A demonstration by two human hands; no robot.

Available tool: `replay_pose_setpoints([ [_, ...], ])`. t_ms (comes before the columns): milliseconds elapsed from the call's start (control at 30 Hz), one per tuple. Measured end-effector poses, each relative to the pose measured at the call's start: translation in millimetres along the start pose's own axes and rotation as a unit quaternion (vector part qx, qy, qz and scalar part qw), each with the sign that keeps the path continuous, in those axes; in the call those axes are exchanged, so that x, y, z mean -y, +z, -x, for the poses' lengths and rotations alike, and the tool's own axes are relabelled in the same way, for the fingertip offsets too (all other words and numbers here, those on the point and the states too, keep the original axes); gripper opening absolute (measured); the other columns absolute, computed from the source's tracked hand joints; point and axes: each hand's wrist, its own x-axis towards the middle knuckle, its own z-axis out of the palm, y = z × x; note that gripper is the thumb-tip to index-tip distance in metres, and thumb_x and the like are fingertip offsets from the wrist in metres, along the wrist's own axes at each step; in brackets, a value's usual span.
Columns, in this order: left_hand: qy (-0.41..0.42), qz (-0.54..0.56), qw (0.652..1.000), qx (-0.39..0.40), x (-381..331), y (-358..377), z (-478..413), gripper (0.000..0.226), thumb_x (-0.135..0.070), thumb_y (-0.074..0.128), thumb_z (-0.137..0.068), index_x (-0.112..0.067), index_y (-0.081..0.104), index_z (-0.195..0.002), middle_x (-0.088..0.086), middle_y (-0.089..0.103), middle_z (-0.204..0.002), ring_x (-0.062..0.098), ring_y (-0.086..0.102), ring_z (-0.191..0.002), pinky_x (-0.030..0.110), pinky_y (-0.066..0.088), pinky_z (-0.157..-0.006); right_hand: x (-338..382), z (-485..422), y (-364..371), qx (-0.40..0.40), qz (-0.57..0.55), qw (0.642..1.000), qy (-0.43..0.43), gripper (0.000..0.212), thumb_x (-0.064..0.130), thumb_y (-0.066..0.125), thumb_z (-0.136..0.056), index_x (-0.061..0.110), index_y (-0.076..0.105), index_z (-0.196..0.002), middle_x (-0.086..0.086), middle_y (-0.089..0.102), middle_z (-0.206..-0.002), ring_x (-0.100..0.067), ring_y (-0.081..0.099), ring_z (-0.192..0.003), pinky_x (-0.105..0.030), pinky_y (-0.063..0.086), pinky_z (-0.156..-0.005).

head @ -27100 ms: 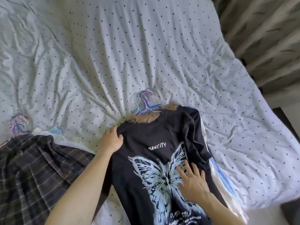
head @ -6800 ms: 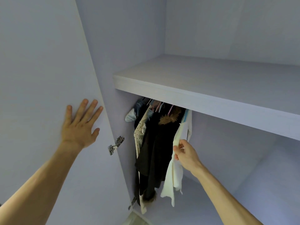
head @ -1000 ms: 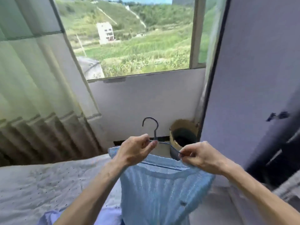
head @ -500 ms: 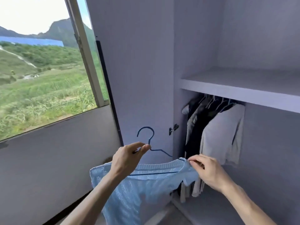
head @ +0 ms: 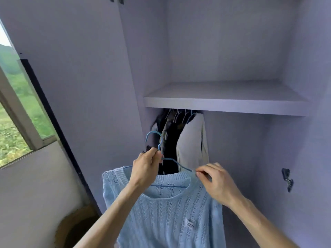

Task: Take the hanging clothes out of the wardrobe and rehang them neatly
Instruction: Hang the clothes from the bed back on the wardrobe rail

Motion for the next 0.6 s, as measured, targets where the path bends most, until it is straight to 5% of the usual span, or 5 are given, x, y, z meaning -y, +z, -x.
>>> replay_pose_setpoints([
  [133,-0.003,-0.009,1.000,-0.001,-10.0,30.3,-6.9,0.031,-0.040,0.037,-0.104,-0.031,0.051,-0.078,-0.012,0.056,-0.075,0.022,0.048,-0.087,0.041,0.037,-0.087,-14.1,20.0,-23.0,0.068,0.068,0.993,0.062,0.028,0.048,0.050,-0.097,0.031,0.072,-0.099,0.017,0.069,-0.091,-0.006,0.057,-0.086,-0.025,0.048,-0.079],
  [267,0.001,-0.011,0.999,0.039,-13.7,58.8,-15.3,0.033,-0.038,0.039,-0.104,-0.023,0.065,-0.093,-0.003,0.063,-0.095,0.024,0.049,-0.099,0.039,0.036,-0.083,-15.4,41.5,-50.2,0.187,-0.003,0.973,0.133,0.016,0.039,0.057,-0.096,0.030,0.070,-0.091,0.014,0.069,-0.077,-0.002,0.056,-0.064,-0.026,0.048,-0.071],
  [433,0.040,-0.011,0.987,0.158,-23.6,98.0,-16.1,0.037,-0.038,0.034,-0.105,-0.020,0.064,-0.094,-0.002,0.062,-0.097,0.026,0.052,-0.103,0.039,0.041,-0.086,-2.3,65.5,-51.0,0.328,-0.225,0.890,0.223,0.012,0.021,0.064,-0.096,0.012,0.060,-0.103,0.000,0.050,-0.065,-0.006,0.043,-0.051,-0.022,0.034,-0.053],
  [600,0.033,-0.039,0.957,0.285,-32.8,119.9,-15.8,0.034,-0.041,0.030,-0.106,-0.022,0.059,-0.109,0.003,0.060,-0.123,0.031,0.048,-0.122,0.044,0.038,-0.104,-0.8,79.2,-24.8,0.299,-0.378,0.827,0.291,0.005,0.008,0.059,-0.098,0.008,0.055,-0.101,0.004,0.053,-0.067,-0.008,0.049,-0.054,-0.021,0.039,-0.051],
])
